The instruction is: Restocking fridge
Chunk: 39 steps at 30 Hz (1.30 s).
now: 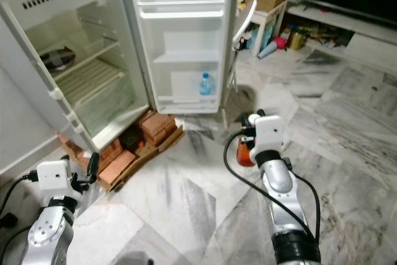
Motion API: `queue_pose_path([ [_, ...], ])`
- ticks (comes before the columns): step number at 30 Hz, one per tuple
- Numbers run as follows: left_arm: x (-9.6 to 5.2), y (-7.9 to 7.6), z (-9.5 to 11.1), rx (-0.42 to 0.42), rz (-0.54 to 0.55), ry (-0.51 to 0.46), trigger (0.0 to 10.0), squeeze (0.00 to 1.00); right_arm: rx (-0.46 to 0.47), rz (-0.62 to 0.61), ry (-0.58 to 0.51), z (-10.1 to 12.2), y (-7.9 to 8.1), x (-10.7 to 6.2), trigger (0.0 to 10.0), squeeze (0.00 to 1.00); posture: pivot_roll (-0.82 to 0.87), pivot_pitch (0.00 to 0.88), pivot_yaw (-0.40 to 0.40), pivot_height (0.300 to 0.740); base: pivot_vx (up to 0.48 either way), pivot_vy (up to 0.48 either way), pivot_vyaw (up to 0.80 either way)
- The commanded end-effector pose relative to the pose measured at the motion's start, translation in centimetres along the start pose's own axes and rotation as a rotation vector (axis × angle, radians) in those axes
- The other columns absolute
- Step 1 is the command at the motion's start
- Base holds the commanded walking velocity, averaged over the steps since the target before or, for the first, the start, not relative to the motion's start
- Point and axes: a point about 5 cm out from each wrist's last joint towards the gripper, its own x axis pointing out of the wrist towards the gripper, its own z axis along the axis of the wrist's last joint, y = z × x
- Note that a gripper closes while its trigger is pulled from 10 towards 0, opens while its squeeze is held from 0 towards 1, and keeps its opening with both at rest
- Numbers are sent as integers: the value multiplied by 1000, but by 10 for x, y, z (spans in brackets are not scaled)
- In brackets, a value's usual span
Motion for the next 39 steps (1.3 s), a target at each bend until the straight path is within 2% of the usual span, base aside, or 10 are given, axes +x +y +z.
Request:
queue_pose_path([
  [1, 1, 7, 5, 13, 13, -19, 10000, 0, 13, 34, -38, 9, 12, 6, 10000, 0, 115, 8, -22, 740, 420, 0, 0],
  [6, 2, 7, 6, 14, -1, -24, 10000, 0, -17, 74, -58, 10, 19, 5, 10000, 0, 110, 9, -21, 740, 420, 0, 0],
  [15, 3, 5, 5, 0, -15, -11, 10000, 0, -15, 66, -51, 8, 17, 3, 10000, 0, 106, 14, -13, 740, 423, 0, 0],
  [39, 4, 4, 7, 16, -34, -20, 10000, 0, -15, 71, -37, 5, 19, 3, 10000, 0, 103, 19, -8, 740, 391, 277, 0],
])
